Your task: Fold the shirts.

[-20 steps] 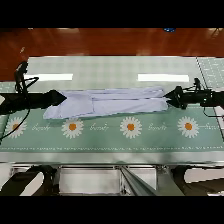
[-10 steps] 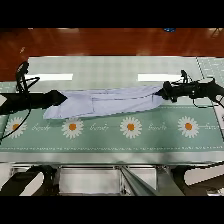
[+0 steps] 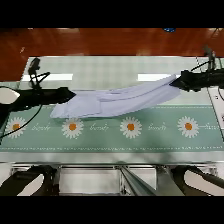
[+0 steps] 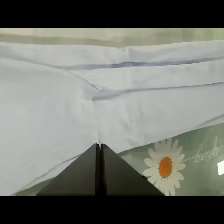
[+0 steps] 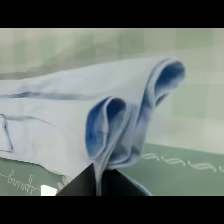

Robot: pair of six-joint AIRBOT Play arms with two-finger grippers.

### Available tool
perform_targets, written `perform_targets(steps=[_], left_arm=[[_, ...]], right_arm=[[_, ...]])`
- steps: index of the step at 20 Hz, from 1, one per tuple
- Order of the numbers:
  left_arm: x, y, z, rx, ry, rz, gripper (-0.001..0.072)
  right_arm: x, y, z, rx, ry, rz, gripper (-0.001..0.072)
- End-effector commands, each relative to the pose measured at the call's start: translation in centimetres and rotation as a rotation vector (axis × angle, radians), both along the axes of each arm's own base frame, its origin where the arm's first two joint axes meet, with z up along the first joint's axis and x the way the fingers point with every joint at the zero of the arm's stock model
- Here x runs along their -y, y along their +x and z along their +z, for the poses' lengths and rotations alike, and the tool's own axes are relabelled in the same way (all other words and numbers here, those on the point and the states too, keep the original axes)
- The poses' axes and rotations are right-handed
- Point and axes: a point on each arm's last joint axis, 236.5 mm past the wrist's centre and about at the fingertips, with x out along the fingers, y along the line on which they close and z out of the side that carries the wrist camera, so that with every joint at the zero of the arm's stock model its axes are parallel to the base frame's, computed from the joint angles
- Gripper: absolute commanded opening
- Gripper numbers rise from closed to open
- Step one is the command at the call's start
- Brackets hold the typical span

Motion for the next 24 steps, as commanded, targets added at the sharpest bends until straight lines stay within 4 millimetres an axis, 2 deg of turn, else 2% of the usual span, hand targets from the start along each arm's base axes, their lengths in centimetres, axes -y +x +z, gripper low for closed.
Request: perform_targets(steps=[1, 3, 6, 9, 11, 14, 16, 18, 21, 23, 24], left_arm=[[7.3, 1.1, -1.1, -0.006, -0.045, -0.103, 0.0013], [12.9, 0.7, -2.1, -0.027, -0.038, -0.23, 0.0013], [21.7, -0.2, -4.4, -0.088, -0.044, -0.373, 0.0013], [29.2, -2.9, -6.9, -0.173, -0.054, -0.494, 0.0013], [32.8, -5.0, -7.9, -0.223, -0.062, -0.548, 0.0013], [36.1, -7.7, -8.3, -0.25, -0.067, -0.617, 0.0013], [36.4, -7.6, -7.7, -0.247, -0.076, -0.619, 0.0013], [34.5, -6.4, -7.0, -0.282, -0.074, -0.626, 0.0013], [28.7, -3.4, -5.2, -0.299, -0.048, -0.64, 0.0014], [23.5, -0.6, -3.7, -0.256, -0.008, -0.547, 0.0013], [20.5, 0.3, -2.9, -0.234, 0.004, -0.488, 0.0014]], right_arm=[[0.1, -3.4, 5.8, 0.103, -0.082, -0.004, 0.0022], [-0.9, -5.3, 8.4, 0.153, -0.072, -0.012, 0.0022], [-2.1, -8.1, 10.3, 0.196, -0.043, -0.031, 0.0022], [-3.1, -9.8, 11.9, 0.244, -0.021, -0.032, 0.0022], [-3.3, -10.3, 12.5, 0.26, -0.025, -0.032, 0.0022], [-3.3, -10.6, 12.2, 0.246, -0.029, -0.024, 0.0022], [-3.3, -10.6, 12.2, 0.245, -0.03, -0.024, 0.0022], [-3.3, -10.6, 12.2, 0.245, -0.03, -0.024, 0.0022], [-3.4, -10.5, 12.2, 0.247, -0.023, -0.025, 0.0022], [-4.2, -10.0, 12.4, 0.26, -0.005, -0.009, 0.0022], [-5.6, -9.6, 12.4, 0.263, 0.015, 0.027, 0.0022]])
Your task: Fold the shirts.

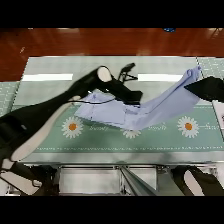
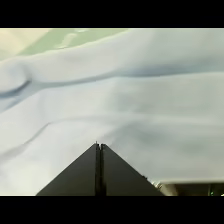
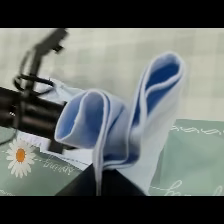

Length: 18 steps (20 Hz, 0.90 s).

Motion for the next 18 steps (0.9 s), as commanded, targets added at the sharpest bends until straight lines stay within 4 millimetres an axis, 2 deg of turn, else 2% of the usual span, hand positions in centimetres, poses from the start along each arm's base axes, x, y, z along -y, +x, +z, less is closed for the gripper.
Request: perform_targets(steps=[1, 4, 6, 9, 11, 14, 18], left_arm=[[-9.3, 2.4, 2.4, 0.07, 0.057, 0.109, 0.0014], [-17.2, 1.9, 5.7, 0.167, 0.05, 0.237, 0.0014], [-21.5, 1.2, 8.0, 0.227, 0.039, 0.329, 0.0014], [-25.8, -0.1, 11.0, 0.319, 0.021, 0.441, 0.0014], [-27.4, -0.8, 12.7, 0.374, 0.012, 0.487, 0.0014], [-27.9, -1.3, 14.0, 0.415, 0.002, 0.503, 0.0014], [-27.8, -1.5, 13.7, 0.399, 0.007, 0.49, 0.0014]], right_arm=[[-3.2, 1.0, -0.1, 0.013, 0.035, 0.082, 0.0022], [-9.2, 3.7, -1.7, 0.015, 0.091, 0.16, 0.0022], [-13.8, 6.0, -3.2, 0.002, 0.17, 0.185, 0.0022], [-20.3, 8.5, -7.1, -0.075, 0.226, 0.243, 0.0022], [-23.9, 9.4, -10.0, -0.142, 0.231, 0.294, 0.0022], [-28.0, 10.4, -13.3, -0.201, 0.223, 0.35, 0.0022], [-32.1, 10.6, -14.7, -0.235, 0.253, 0.401, 0.0022]])
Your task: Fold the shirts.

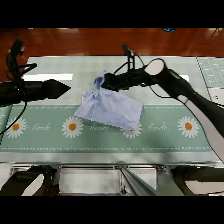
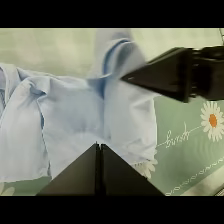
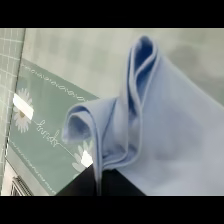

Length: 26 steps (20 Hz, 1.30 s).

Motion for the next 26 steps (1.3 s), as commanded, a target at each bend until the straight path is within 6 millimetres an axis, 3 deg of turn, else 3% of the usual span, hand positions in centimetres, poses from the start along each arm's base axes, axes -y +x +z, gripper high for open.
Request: perform_targets(steps=[1, 6, 7, 8, 10, 12, 13, 17, 18, 20, 21, 23, 26], left_arm=[[-0.3, -0.4, 0.2, 0.013, 0.009, -0.002, 0.0014], [-0.3, -0.3, 0.1, 0.011, 0.01, -0.004, 0.0014], [-0.3, -0.3, -0.1, 0.008, 0.01, -0.004, 0.0014], [-0.3, -0.2, -0.2, 0.002, 0.011, -0.004, 0.0014], [-0.4, 0.1, -0.8, -0.002, 0.02, -0.01, 0.0014], [-1.4, 0.4, -1.4, 0.023, 0.082, -0.025, 0.0014], [-2.3, 0.4, -1.5, 0.021, 0.097, -0.007, 0.0014], [-6.2, 1.1, -1.3, 0.011, 0.101, 0.099, 0.0014], [-6.8, 1.1, -1.4, 0.003, 0.101, 0.115, 0.0014], [-6.9, 1.0, -1.6, -0.009, 0.101, 0.114, 0.0014], [-6.6, 0.9, -1.6, -0.011, 0.101, 0.105, 0.0014], [-6.0, 0.7, -1.8, -0.014, 0.1, 0.085, 0.0014], [-4.8, 0.2, -2.7, -0.039, 0.077, 0.067, 0.0014]], right_arm=[[-4.0, 0.1, -2.0, -0.032, 0.021, 0.044, 0.0022], [-5.9, -0.9, -4.2, -0.083, 0.021, 0.07, 0.0023], [-6.1, -1.2, -4.4, -0.09, 0.02, 0.077, 0.0137], [-6.2, -1.8, -4.4, -0.096, 0.016, 0.096, 0.0431], [-5.4, -3.0, -4.2, -0.124, 0.003, 0.154, 0.0412], [-0.5, -2.3, -3.7, -0.134, -0.082, 0.176, 0.0412], [3.3, -1.8, -3.0, -0.141, -0.148, 0.163, 0.0412], [23.1, 0.8, 2.7, -0.041, -0.524, -0.148, 0.0412], [27.6, 0.5, 4.6, 0.002, -0.576, -0.253, 0.0412], [32.9, -1.7, 4.9, 0.005, -0.587, -0.403, 0.0412], [34.2, -3.4, 3.3, -0.029, -0.565, -0.459, 0.0412], [33.9, -5.8, -1.4, -0.109, -0.468, -0.537, 0.0412], [29.8, -7.2, -7.5, -0.214, -0.248, -0.592, 0.0411]])
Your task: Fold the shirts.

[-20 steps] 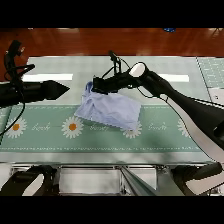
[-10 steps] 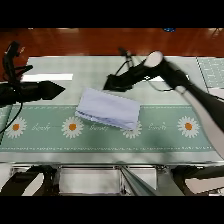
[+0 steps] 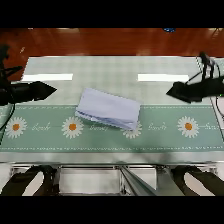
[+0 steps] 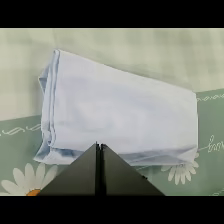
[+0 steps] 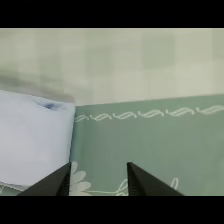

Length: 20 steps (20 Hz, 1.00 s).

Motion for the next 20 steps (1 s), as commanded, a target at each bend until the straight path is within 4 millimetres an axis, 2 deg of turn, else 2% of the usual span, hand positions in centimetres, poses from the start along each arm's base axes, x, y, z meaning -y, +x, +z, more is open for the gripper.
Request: perform_targets(steps=[1, 4, 6, 10, 13, 16, 17, 18, 19, 20], left_arm=[[1.2, -0.5, -0.9, -0.028, -0.033, -0.017, 0.0014], [1.8, -1.2, -2.3, -0.067, -0.056, -0.022, 0.0014], [1.8, -1.4, -2.9, -0.081, -0.057, -0.022, 0.0014], [1.9, -1.5, -3.0, -0.087, -0.058, -0.024, 0.0014], [1.9, -1.5, -3.0, -0.088, -0.058, -0.025, 0.0014], [1.9, -1.5, -3.0, -0.087, -0.057, -0.025, 0.0014], [1.9, -1.5, -3.0, -0.087, -0.057, -0.024, 0.0014], [1.9, -1.5, -3.0, -0.087, -0.057, -0.024, 0.0014], [1.9, -1.5, -3.0, -0.087, -0.057, -0.024, 0.0014], [1.9, -1.5, -3.0, -0.087, -0.057, -0.025, 0.0014]], right_arm=[[-2.8, -1.7, -5.6, -0.011, 0.213, -0.141, 0.041], [-7.0, -2.7, -9.3, -0.132, 0.32, -0.083, 0.041], [-8.9, -2.7, -11.0, -0.194, 0.378, -0.067, 0.041], [-12.3, -3.7, -13.2, -0.326, 0.412, 0.047, 0.041], [-14.4, -3.0, -13.5, -0.334, 0.411, 0.1, 0.041], [-16.6, -1.2, -11.8, -0.275, 0.408, 0.166, 0.0392], [-17.3, -0.4, -10.8, -0.246, 0.411, 0.188, 0.027], [-17.9, 0.4, -9.8, -0.217, 0.414, 0.211, 0.0091], [-18.5, 1.1, -8.4, -0.182, 0.421, 0.257, 0.0022], [-18.9, 1.8, -6.8, -0.155, 0.426, 0.297, 0.0022]])
